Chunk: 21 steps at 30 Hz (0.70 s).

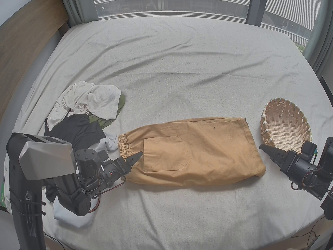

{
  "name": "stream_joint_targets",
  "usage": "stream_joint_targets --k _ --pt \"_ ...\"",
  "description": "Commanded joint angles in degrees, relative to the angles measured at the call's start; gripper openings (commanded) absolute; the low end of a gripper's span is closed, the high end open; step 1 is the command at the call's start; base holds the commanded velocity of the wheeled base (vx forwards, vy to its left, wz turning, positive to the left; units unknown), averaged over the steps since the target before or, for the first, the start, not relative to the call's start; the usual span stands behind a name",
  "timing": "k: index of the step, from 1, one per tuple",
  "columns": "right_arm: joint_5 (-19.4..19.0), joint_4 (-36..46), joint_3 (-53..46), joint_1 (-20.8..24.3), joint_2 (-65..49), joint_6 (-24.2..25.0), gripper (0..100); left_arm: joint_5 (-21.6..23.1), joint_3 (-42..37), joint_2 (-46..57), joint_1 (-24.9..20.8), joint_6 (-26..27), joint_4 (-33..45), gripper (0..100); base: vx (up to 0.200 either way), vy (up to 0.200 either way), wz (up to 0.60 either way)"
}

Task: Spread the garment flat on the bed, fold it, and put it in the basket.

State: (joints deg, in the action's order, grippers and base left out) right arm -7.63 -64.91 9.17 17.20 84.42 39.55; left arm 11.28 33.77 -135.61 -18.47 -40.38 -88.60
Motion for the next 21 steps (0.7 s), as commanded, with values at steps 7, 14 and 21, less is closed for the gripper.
stream_joint_targets --k 7,14,21 --pt "-0.1 -0.1 0.2 0.1 -0.4 0.1 100 0.1 0.7 -0.5 0.1 -0.2 0.0 0 0.000 0.000 0.00" --pt "-0.3 -0.7 0.6 0.0 -0.4 0.1 100 -0.1 -2.3 1.6 0.2 -1.2 -0.1 0 0.000 0.000 0.00" --pt "-1.3 -0.5 1.9 -0.9 -0.3 0.4 100 0.5 -10.2 9.3 1.9 -1.0 0.4 0 0.000 0.000 0.00"
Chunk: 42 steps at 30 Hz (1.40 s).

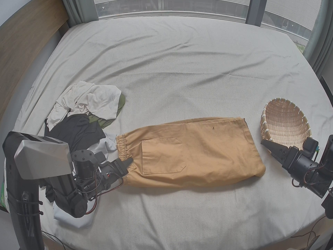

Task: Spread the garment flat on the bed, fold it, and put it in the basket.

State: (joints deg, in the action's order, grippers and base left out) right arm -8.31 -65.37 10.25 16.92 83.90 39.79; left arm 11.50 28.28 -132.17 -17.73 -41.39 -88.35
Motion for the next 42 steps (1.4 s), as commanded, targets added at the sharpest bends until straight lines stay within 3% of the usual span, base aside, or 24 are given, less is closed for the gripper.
stream_joint_targets --k 1,11,15,22,38,42 --pt "-0.7 -0.1 0.8 -0.5 0.5 0.1 100 0.3 -6.1 7.1 1.6 0.1 0.4 0 0.000 0.000 0.00" --pt "-0.8 -0.3 1.3 -0.2 1.5 0.2 100 1.7 -14.0 10.4 7.9 3.4 -0.2 0 0.000 0.000 0.00" --pt "-1.4 -0.3 1.3 -0.3 1.5 0.2 100 4.1 -15.5 12.6 10.4 3.4 -0.1 0 0.000 0.000 0.00" --pt "-1.5 -0.3 1.8 -0.3 1.5 0.3 100 4.7 -15.8 14.0 10.4 3.4 -0.1 0 0.000 0.000 0.00" --pt "-3.1 -0.4 2.2 -0.1 2.3 3.5 100 5.4 -6.9 16.8 -6.4 3.0 0.3 0 0.000 0.000 0.00" --pt "-3.3 -1.1 2.0 0.0 2.4 4.8 100 5.4 -3.8 16.6 -8.7 2.6 0.4 0 0.000 0.000 0.00"
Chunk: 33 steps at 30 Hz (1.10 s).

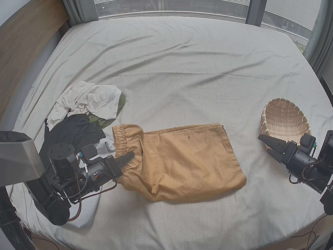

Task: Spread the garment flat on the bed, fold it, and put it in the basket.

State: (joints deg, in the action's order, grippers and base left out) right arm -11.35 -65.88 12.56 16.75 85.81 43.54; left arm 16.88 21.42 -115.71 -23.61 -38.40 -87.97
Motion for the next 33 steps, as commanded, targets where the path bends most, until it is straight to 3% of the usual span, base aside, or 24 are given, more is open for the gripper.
stream_joint_targets --k 1,10,14,33 --pt "-0.3 -1.0 -0.7 0.1 0.5 1.2 100 0.0 3.9 0.1 -3.5 -0.8 -0.1 0 0.000 0.000 0.00" --pt "-1.0 -4.1 -3.1 -0.3 0.5 1.4 100 0.0 8.8 -0.1 -7.6 -3.3 0.6 0 0.000 0.000 0.00" --pt "-1.0 -4.1 -3.4 -0.2 0.7 2.2 100 0.0 13.5 -1.8 -11.6 -5.9 2.0 0 0.000 0.000 0.00" --pt "-1.0 -4.3 -3.9 -0.5 0.2 3.6 100 0.3 32.4 -13.2 -16.8 -6.2 9.0 0 0.000 0.000 0.00"
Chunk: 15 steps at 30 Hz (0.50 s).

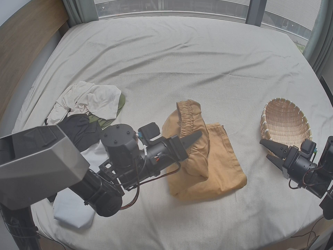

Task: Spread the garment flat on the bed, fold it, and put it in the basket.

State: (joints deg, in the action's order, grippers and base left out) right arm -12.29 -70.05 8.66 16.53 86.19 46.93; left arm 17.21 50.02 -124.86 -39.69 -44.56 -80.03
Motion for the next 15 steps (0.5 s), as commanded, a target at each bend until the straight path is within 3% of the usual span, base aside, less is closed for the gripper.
stream_joint_targets --k 1,15 --pt "0.0 -0.1 0.0 -0.3 -0.2 0.2 100 0.0 4.4 -4.5 -0.8 0.0 1.5 0 0.000 0.000 0.00" --pt "0.0 -0.1 0.0 -0.1 -0.4 0.3 100 -0.6 9.1 -9.2 -2.7 0.0 4.0 0 0.000 0.000 0.00"
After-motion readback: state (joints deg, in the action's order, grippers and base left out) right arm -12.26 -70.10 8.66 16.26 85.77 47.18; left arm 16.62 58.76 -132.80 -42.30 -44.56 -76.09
